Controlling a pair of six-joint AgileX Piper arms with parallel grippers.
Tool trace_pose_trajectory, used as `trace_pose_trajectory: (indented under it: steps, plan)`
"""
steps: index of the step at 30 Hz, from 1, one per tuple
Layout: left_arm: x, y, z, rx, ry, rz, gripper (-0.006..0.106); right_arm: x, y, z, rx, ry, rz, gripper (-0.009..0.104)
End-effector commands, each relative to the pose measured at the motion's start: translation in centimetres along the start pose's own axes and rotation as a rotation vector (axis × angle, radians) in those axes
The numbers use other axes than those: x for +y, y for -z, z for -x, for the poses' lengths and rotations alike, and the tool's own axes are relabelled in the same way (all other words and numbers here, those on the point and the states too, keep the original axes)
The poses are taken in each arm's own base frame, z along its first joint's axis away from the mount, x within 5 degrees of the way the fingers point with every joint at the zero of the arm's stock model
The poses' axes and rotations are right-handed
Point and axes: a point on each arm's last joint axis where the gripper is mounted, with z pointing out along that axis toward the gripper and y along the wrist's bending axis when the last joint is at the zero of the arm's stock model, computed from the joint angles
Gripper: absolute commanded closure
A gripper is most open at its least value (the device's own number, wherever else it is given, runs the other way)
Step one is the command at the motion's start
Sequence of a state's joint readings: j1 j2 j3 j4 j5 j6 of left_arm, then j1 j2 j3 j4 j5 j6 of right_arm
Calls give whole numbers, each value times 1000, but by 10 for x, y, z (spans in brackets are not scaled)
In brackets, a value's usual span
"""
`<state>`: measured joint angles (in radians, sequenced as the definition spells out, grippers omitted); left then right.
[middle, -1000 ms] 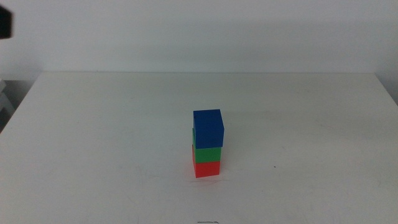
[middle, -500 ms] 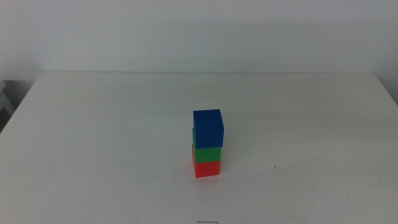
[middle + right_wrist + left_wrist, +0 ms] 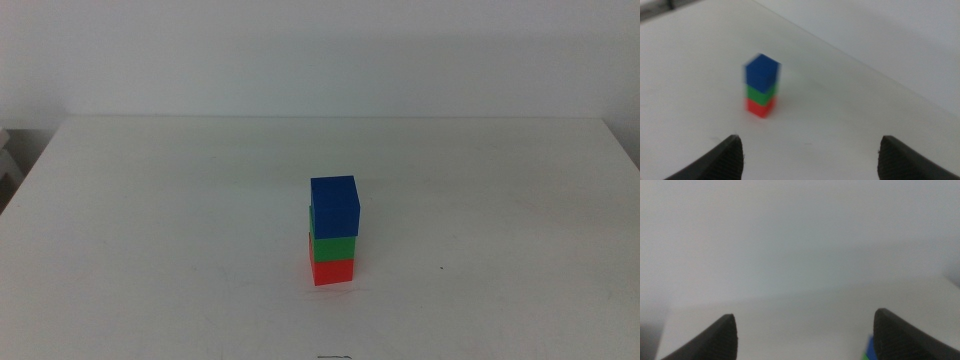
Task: Stack red cubes first, then green, then blue cubes in a specific spot.
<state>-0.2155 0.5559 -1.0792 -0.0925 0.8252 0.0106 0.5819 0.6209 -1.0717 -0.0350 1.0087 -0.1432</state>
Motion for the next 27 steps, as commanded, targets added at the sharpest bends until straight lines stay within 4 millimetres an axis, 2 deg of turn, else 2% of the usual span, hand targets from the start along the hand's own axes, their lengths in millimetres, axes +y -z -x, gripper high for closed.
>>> trace_pose_trajectory:
  steps: [1, 4, 6, 11, 16, 21, 27]
  plan:
    - [2, 2, 2, -224, -11, 17, 8, -10, -3, 9, -107, 75, -120, 13]
    - [6, -1, -24, -282, -38, 40, 8, -16, -17, 8, -178, 187, -225, 13]
    - [8, -5, -45, -278, -54, 52, 8, -13, -29, 3, -224, 202, -213, 13]
    - [14, -23, -108, -209, -80, 70, 8, -1, -59, -20, -253, 141, -124, 13]
    - [20, -28, -155, -170, -44, 130, 8, -4, -83, -50, -254, 51, -165, 13]
    - [25, -32, -187, -181, 57, 198, 8, -13, -85, -84, -202, -43, -266, 13]
    - [28, -33, -211, -255, 36, 225, 8, -5, -62, -123, -328, -53, -383, 13]
